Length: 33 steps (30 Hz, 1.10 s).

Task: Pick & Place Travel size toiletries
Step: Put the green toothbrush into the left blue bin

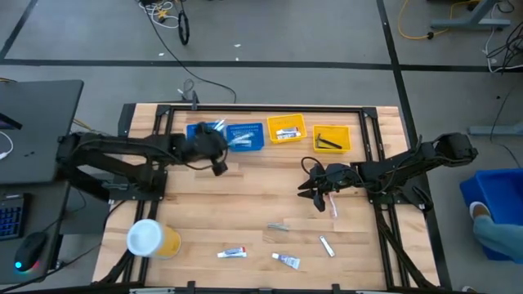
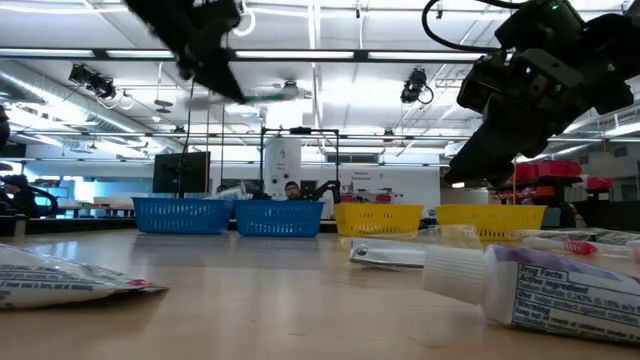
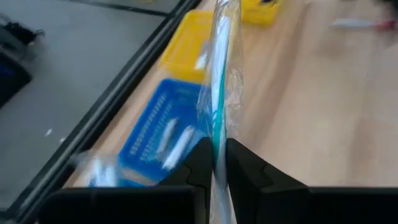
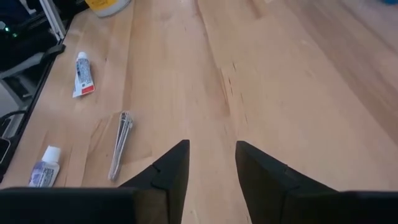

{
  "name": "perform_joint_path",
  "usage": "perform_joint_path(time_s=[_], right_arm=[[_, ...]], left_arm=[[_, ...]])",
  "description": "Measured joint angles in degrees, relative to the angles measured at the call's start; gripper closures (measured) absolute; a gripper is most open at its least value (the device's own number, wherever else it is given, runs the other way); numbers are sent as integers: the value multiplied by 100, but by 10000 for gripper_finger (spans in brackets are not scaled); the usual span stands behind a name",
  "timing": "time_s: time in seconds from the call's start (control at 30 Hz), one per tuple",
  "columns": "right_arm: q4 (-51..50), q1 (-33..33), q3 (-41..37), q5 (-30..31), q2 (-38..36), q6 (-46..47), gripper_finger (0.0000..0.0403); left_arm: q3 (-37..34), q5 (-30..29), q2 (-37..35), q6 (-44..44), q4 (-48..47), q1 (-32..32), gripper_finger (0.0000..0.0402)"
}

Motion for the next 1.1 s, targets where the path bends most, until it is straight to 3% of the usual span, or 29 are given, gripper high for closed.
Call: perform_joint_path(time_s=[0.3, 0.63, 0.87, 0.97, 1.1], right_arm=[[276, -4, 2, 96, 141, -68, 246], [389, -7, 2, 218, 175, -91, 230], [389, -7, 2, 219, 175, -90, 222], [391, -7, 2, 261, 175, -90, 219], [391, -7, 2, 260, 175, -87, 214]], left_arm=[[-1857, 897, -898, 313, 1393, 1744, 369], [-2604, 1682, -894, 864, 2124, 3373, 370], [-2974, 2234, -810, 1070, 2732, 3997, 369], [-3077, 2367, -683, 1078, 2835, 4081, 370], [-3286, 2474, -444, 1224, 3641, 4095, 371]])
